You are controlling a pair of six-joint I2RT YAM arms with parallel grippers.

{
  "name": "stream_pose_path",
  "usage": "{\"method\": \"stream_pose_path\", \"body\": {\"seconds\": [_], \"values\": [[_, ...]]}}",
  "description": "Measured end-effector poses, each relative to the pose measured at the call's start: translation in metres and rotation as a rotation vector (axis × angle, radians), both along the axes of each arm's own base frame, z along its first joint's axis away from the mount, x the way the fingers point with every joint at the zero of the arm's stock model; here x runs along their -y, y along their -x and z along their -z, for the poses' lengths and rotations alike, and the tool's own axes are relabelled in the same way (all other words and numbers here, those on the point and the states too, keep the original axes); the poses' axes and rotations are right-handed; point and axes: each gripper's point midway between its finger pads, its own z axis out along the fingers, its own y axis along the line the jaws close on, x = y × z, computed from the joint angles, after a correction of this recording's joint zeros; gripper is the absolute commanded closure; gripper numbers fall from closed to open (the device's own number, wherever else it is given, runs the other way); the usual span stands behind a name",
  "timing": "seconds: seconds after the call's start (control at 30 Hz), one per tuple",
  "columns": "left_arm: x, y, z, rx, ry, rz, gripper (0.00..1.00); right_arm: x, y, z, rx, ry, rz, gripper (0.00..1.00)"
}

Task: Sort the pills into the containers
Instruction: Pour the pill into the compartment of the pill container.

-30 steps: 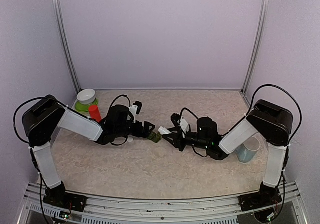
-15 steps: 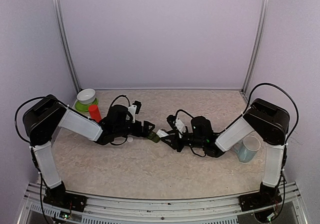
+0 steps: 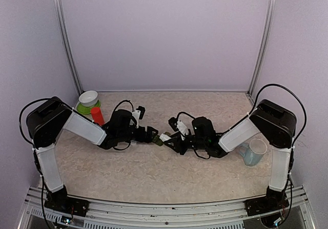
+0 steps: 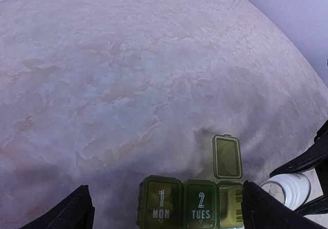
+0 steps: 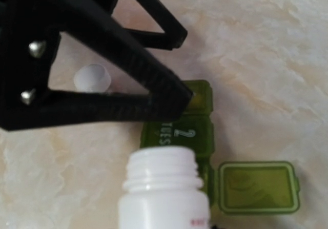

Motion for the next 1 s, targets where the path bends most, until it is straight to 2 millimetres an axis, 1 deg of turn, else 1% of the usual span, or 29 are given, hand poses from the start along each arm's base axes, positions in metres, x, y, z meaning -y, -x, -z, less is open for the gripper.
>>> {"method": "stream_pose_path", "body": {"seconds": [0.2, 0.43, 0.67, 0.9, 1.0], "values": [[0.001, 0.001, 0.001, -0.006, 0.003, 0.008, 0.05, 0.001, 0.000, 0.006, -0.030, 0.030, 0.005, 0.92], [0.003, 0.003, 0.002, -0.011, 0.007, 0.020, 0.06, 0.006, 0.003, 0.020, -0.078, 0.080, 0.013, 0.92], [0.003, 0.003, 0.005, -0.016, 0.004, 0.022, 0.07, 0.001, -0.002, 0.015, -0.085, 0.091, 0.014, 0.93], [0.003, 0.004, 0.005, -0.017, 0.006, 0.024, 0.09, 0.002, -0.001, 0.018, -0.103, 0.123, 0.019, 0.93], [0.003, 0.004, 0.005, -0.018, 0.006, 0.026, 0.09, 0.001, -0.002, 0.016, -0.104, 0.131, 0.019, 0.93]]}}
